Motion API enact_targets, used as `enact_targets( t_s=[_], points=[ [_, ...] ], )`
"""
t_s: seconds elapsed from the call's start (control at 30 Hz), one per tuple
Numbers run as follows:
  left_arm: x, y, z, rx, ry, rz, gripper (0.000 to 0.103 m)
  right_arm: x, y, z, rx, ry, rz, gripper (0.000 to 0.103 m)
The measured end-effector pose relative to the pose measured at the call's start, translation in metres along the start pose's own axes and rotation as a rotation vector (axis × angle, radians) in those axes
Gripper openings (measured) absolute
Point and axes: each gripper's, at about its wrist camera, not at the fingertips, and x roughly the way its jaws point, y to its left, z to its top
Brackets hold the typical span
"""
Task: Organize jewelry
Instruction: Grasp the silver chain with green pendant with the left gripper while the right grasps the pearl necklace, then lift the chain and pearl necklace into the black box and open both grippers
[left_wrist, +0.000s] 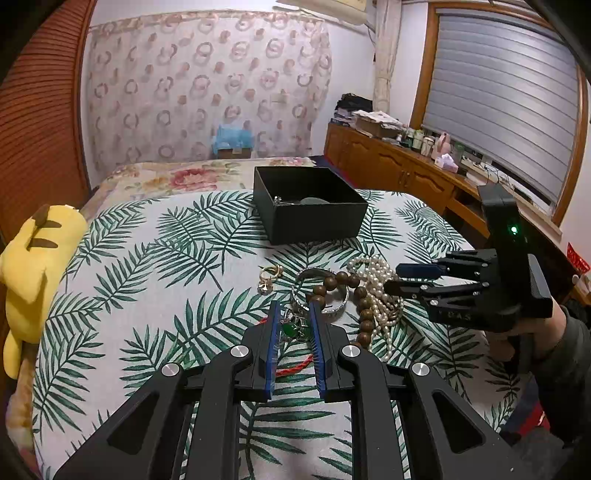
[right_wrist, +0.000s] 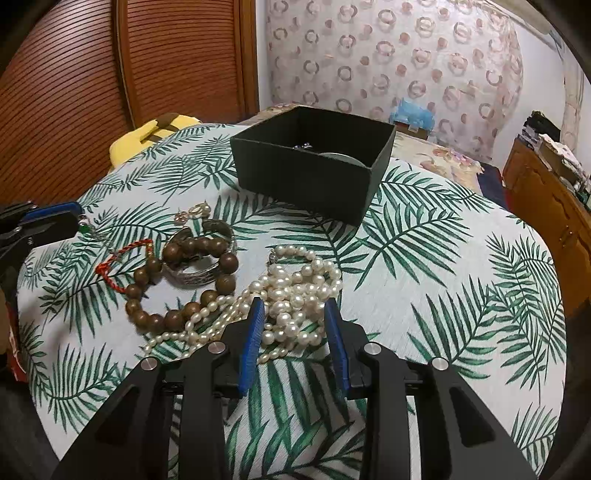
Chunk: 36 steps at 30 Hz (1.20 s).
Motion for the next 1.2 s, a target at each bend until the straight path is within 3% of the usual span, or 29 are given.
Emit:
enact_targets(
  t_s=[0.1, 0.2, 0.33, 1.2],
  points=[
    [0.000, -0.001, -0.001, 0.002, 0.002, -0.002, 0.015, 0.002, 0.001, -0.001, -0.026, -0.003, -0.023, 0.034],
    [0.001, -0.002, -0.003, 0.005, 0.003, -0.004, 0.015, 0.002, -0.005, -0.002, -0.023, 0.005, -0.052, 0.017],
    [0.001, -0.003, -0.004, 0.005, 0.002, -0.002, 0.015, -0.003, -0.014, -0.002, 0.004, -0.017, -0.035, 0.008],
    [0.001, -0.004, 0.062, 0.051, -0.083, -0.045, 0.015, -0.116, -0.016, 0.092, -0.058, -0.323, -0.062, 0.008]
  ],
)
